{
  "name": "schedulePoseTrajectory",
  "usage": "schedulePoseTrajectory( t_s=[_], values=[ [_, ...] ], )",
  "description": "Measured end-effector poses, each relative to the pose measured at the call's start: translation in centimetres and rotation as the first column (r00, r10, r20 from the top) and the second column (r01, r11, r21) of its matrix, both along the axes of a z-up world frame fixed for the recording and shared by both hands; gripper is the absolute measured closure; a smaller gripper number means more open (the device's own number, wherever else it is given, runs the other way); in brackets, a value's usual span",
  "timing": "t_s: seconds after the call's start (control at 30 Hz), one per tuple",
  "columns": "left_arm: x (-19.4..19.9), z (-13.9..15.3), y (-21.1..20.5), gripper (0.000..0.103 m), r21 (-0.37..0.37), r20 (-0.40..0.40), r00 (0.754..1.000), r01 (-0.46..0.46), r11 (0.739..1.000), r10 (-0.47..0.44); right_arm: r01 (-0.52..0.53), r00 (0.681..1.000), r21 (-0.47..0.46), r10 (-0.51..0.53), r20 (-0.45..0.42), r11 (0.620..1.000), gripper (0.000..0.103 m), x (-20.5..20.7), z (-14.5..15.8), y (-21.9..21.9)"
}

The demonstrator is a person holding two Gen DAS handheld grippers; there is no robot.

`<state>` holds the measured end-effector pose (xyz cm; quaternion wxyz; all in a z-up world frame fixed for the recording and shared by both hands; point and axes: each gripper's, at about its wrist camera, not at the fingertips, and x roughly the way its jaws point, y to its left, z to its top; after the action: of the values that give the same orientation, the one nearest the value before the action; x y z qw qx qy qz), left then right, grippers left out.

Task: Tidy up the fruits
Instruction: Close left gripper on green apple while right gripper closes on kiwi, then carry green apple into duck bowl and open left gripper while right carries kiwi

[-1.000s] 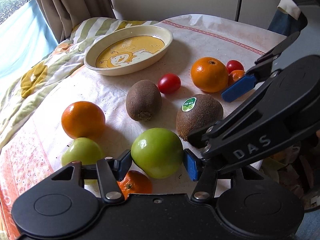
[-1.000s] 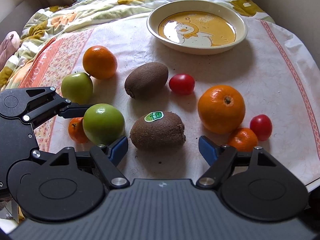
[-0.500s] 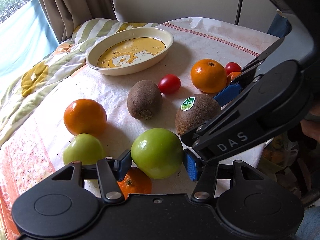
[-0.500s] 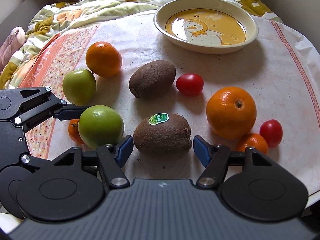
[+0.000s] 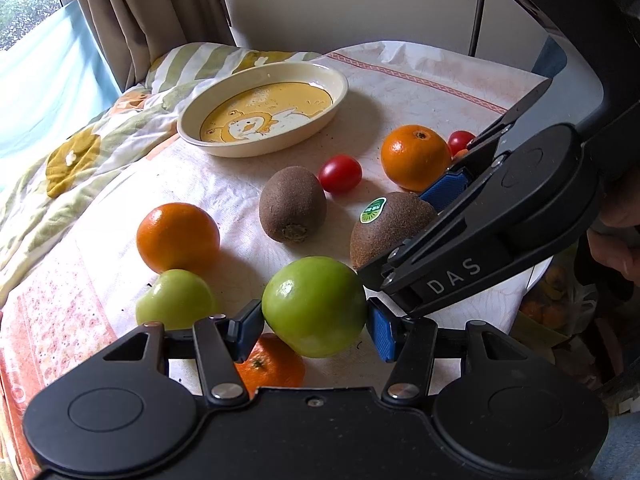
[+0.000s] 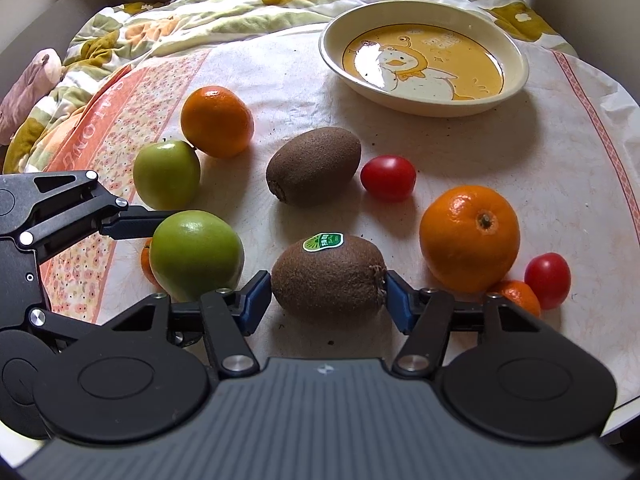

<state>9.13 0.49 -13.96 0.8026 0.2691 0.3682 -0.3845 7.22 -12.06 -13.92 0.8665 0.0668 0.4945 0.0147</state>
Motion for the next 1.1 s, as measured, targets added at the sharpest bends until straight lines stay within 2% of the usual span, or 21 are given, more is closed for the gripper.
schedulePoseTrajectory(
  t_s=[0.27,0.67,0.9,1.1],
  values=[
    [0.1,1.7,0.4,0.043,-0.032,0.009,1.0,-0.027,0.999,0.027,0.04,0.999,0.009,-0.041,0.033,0.999,0.028,-0.6,2.4,-0.2],
    [1.1,6.9,0.0,0.043,-0.118,0.05,0.995,-0.076,0.99,0.083,0.12,0.982,0.011,-0.121,0.147,0.993,0.028,-0.8,9.2,-2.6],
    [3.9,9.4,-2.6,0.043,-0.154,0.089,0.986,-0.127,0.98,0.142,0.108,0.974,0.018,-0.11,0.2,0.994,0.028,1.7,11.7,-6.0],
    [7.2,10.0,-6.0,0.043,-0.162,0.09,0.973,-0.195,0.967,0.212,0.058,0.974,0.022,-0.062,0.219,0.998,0.028,5.9,12.4,-9.6]
  ],
)
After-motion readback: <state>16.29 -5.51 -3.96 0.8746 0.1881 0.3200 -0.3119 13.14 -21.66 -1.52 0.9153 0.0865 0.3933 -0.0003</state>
